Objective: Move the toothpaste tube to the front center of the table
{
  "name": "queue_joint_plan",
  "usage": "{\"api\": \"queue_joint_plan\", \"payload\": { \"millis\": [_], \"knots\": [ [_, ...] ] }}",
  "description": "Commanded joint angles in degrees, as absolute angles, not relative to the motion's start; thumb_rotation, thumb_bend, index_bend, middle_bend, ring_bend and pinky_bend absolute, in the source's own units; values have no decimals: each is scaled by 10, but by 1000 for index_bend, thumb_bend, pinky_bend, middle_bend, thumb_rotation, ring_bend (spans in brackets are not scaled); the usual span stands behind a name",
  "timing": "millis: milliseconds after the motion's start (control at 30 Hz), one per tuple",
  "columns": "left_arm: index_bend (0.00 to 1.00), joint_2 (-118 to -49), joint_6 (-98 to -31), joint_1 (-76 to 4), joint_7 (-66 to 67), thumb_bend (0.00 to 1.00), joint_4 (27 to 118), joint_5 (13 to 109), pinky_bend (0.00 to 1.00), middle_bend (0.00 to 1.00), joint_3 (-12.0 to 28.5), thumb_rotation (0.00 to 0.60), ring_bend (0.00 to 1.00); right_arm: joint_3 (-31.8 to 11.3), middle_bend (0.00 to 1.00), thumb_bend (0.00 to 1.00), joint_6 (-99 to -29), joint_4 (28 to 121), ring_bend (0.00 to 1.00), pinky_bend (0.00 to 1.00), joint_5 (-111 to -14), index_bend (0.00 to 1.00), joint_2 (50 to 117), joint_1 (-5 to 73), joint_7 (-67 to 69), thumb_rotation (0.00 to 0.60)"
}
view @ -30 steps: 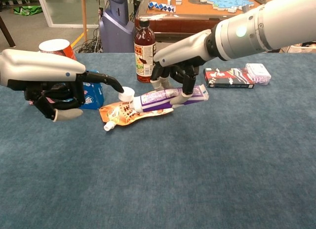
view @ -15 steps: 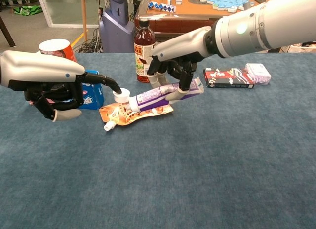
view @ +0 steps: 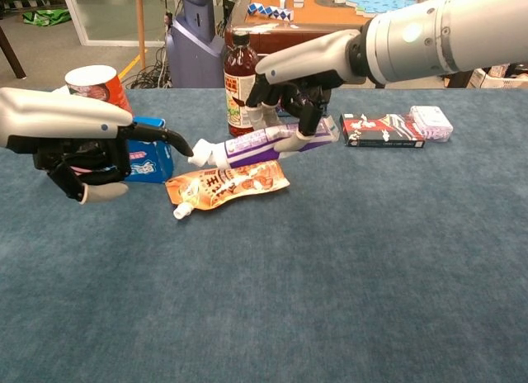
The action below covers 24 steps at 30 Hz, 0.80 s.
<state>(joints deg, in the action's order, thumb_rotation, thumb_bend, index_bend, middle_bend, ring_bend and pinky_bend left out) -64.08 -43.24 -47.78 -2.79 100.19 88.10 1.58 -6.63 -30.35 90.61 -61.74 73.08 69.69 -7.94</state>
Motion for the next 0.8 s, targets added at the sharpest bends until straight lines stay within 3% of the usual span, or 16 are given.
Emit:
{"api": "queue_joint_plan", "payload": {
  "millis": [33,367,567,700,800],
  "knots": [
    [89,-641,-433,-478,-28,475,1003,880,797,840,16,600,858,-70,869,971,-307,904,719,510,-622,930,733,695,-76,600],
    [90,-639,-449,-473,-24,475,1008,867,797,807,21,600,809,-74,869,970,-318,900,723,510,-625,930,744,687,-74,600],
    [76,-622,-487,-443,-34,475,1019,834,751,618,26,600,597,-82,868,969,-339,904,726,511,-629,930,742,668,-52,600],
    [60,-606,-518,-412,-68,468,1034,800,609,457,30,600,430,-87,869,970,-356,915,726,529,-643,930,742,648,-24,600],
    [49,-596,-539,-391,-106,374,1046,780,503,343,35,592,308,-85,869,970,-371,921,725,553,-656,930,748,632,-10,600]
  ]
}}
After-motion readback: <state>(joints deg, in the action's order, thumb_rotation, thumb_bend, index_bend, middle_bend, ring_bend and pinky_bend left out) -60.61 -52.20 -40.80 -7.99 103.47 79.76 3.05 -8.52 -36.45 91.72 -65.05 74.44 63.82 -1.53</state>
